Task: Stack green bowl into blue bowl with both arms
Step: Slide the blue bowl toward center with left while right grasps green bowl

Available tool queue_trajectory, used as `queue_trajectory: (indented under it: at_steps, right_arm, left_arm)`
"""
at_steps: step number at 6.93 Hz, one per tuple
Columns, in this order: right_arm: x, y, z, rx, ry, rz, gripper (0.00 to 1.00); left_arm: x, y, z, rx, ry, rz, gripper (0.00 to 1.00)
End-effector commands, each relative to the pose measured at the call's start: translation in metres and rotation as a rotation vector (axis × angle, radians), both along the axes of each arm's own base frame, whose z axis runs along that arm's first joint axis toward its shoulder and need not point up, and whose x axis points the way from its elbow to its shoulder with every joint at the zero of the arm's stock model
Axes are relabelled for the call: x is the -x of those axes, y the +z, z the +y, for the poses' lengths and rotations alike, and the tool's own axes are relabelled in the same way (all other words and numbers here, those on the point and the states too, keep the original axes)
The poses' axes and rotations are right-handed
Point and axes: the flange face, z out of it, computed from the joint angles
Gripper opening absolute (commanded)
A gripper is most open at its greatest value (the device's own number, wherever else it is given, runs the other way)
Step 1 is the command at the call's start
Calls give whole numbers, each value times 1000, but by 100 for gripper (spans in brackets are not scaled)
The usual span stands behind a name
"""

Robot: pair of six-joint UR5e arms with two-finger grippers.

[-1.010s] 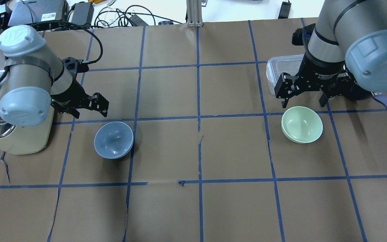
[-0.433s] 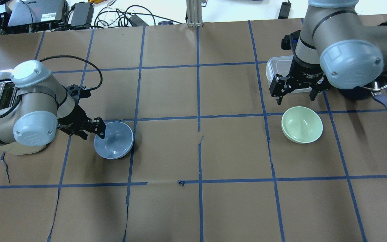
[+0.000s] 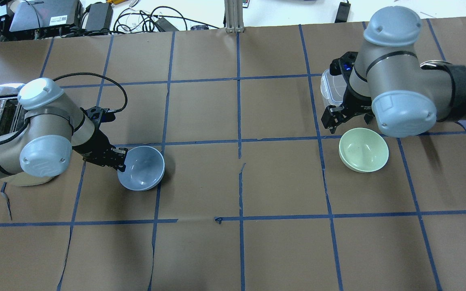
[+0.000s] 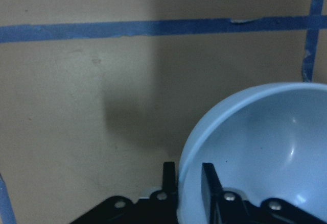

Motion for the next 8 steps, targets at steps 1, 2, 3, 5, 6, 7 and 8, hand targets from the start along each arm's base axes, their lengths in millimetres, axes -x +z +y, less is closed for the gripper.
queue_trajectory:
  at_steps: [1,2,3,5,6,7,8]
  right_arm:
    - [27,-37,17,-17,-50,-14,100]
    - [30,-46,16,-36,-25,-16,100]
    - [30,-62,11,-59,24,-21,100]
    - [30,-64,8,-27,43,-15,100]
    - [28,-70,12,-33,70,-19,100]
    - [28,-80,16,-51,67,-23,100]
    - [28,-87,16,-63,67,-25,100]
  left_arm:
    - [20,18,-18,-17,69,61,0]
    - [63,41,-35,-13,120,64,0]
    - [130,37,-29,-34,150,37,0]
    - [219,26,-30,46,265,18,0]
    - [257,19,-35,57,284,84,1]
    - [281,12,-28,45,288,79,1]
    - [285,10,-24,40,277,74,1]
